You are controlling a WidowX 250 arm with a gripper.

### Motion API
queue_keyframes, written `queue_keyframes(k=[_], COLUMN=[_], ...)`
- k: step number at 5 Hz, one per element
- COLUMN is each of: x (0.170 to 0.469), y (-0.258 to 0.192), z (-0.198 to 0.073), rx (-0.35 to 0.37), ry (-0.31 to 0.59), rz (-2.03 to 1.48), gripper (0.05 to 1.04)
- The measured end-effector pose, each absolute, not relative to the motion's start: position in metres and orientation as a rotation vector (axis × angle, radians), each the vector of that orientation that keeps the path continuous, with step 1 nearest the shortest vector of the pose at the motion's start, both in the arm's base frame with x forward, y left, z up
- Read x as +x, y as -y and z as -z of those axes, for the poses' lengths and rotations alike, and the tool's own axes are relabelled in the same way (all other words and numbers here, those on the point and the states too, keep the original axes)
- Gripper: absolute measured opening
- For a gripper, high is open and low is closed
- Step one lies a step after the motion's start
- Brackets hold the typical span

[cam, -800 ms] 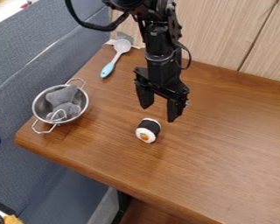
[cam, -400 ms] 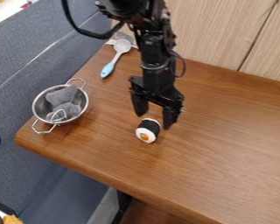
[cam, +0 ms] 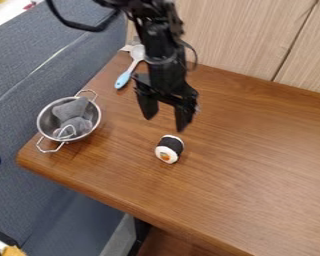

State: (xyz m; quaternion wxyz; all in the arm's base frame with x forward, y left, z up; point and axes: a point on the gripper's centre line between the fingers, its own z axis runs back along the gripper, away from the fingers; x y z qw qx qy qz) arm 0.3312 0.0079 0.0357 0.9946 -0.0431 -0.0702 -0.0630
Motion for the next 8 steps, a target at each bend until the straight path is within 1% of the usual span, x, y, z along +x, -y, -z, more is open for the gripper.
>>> queue_keyframes(k=[1, 4, 5, 6, 7, 8], x=[0.331, 0.311, 0.298, 0.287, 0.286, 0.293], y=[-0.038, -0.151, -0.183, -0.198, -0.194, -0.185], z=[-0.049, -0.051, -0.05, -0.04, -0.029, -0.028], rx=[-0.056, 0.059, 0.126, 0.125, 0.119, 0.104], ry=[0.187, 0.202, 0.178, 0.153, 0.118, 0.128], rz=[0.024, -0.408, -0.525, -0.598, -0.572, -0.524], gripper=[1.0, 1.0, 1.0, 1.0, 1.0, 1.0])
